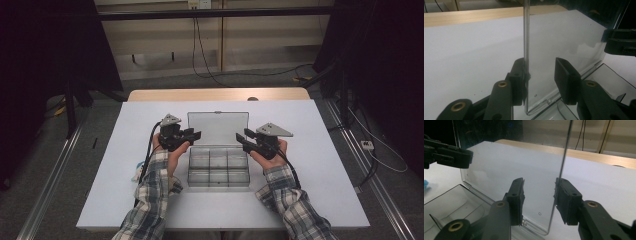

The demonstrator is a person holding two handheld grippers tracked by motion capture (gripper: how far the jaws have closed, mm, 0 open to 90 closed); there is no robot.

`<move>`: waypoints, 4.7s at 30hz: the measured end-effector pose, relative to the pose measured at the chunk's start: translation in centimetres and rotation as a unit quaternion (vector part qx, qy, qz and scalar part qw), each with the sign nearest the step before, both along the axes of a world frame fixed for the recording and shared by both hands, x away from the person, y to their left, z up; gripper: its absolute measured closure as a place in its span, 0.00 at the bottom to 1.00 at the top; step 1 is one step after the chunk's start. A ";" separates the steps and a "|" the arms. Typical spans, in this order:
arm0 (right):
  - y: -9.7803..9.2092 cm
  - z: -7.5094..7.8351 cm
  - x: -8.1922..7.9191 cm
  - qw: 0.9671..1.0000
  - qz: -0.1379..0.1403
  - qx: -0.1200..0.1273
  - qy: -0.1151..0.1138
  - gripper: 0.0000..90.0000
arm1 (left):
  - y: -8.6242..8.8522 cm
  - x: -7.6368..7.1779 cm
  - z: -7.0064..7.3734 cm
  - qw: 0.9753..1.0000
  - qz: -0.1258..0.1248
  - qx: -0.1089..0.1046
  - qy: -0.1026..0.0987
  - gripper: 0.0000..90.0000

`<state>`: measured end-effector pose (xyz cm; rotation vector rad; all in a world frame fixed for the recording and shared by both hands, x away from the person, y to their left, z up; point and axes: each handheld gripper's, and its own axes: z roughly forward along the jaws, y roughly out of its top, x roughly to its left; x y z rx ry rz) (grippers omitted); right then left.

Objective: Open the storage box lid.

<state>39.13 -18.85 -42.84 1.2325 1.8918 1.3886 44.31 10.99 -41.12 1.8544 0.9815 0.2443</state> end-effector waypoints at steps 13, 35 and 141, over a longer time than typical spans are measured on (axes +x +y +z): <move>0.2 -0.4 1.0 1.000 -0.007 -0.010 0.014 0.64 | -0.4 0.9 -0.5 1.000 0.009 -0.001 0.009 0.67; 0.4 -1.0 2.1 0.999 -0.009 -0.006 0.041 0.57 | -1.1 1.9 -1.5 1.000 0.016 -0.002 0.024 0.55; 1.3 -3.8 5.1 0.982 -0.031 0.064 0.175 0.19 | -2.0 4.0 -4.9 0.992 0.031 -0.008 0.120 0.19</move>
